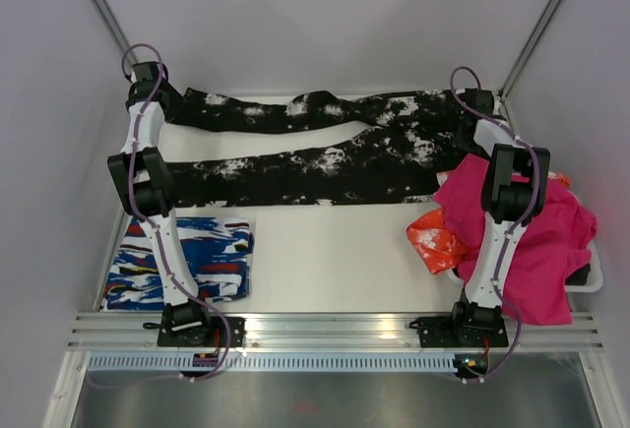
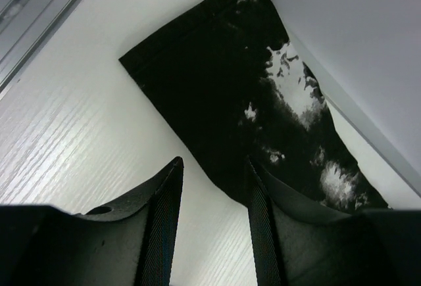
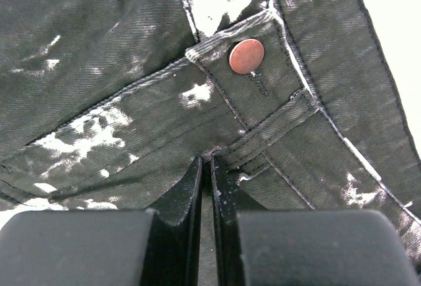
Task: Fold and stack the trousers
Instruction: Flatten the trousers out
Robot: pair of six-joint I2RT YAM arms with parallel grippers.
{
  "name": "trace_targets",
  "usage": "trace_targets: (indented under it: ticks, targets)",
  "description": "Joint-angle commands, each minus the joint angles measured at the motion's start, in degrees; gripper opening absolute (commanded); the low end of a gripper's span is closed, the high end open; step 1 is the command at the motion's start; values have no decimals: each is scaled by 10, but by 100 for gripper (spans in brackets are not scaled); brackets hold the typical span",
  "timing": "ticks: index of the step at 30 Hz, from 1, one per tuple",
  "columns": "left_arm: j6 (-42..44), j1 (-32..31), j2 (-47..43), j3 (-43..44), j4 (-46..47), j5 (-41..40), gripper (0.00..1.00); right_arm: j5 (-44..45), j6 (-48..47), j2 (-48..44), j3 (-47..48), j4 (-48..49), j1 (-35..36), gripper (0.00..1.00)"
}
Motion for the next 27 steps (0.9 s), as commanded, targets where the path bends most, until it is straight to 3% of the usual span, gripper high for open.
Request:
trace_targets:
  ticks: [1, 5, 9, 14, 17, 18, 20, 21, 23, 27]
  targets:
    - [-44, -1, 10, 27, 63, 11, 49, 34, -26, -27, -69, -44, -24, 12]
    - [-44, -12, 20, 27, 62, 3, 50, 47, -31, -53, -137, -26, -30, 10]
    - [-46, -16, 34, 28, 59, -32, 66, 56, -40, -74, -181, -26, -31, 8]
    - [-73, -18, 58, 56, 57, -7, 73, -7, -75, -117, -152, -33, -24, 9]
    - [-89, -24, 65, 66, 57, -6, 74, -75, -118, -147, -96, -41, 5, 27]
    - [-93, -26, 65, 68, 58, -1, 75, -114, -146, -158, -54, -41, 34, 43]
    - [-99, -27, 66, 69, 56, 4, 76, -128, -162, -160, 24, -40, 65, 59]
    - [-104, -27, 66, 69, 56, 8, 77, -160, -180, -148, 54, -50, 93, 73]
    - [-108, -27, 66, 69, 54, 11, 77, -185, -201, -114, 143, -65, 124, 84]
    - [-98, -28, 64, 69, 49, 30, 77, -201, -239, -48, 229, -44, 192, 96]
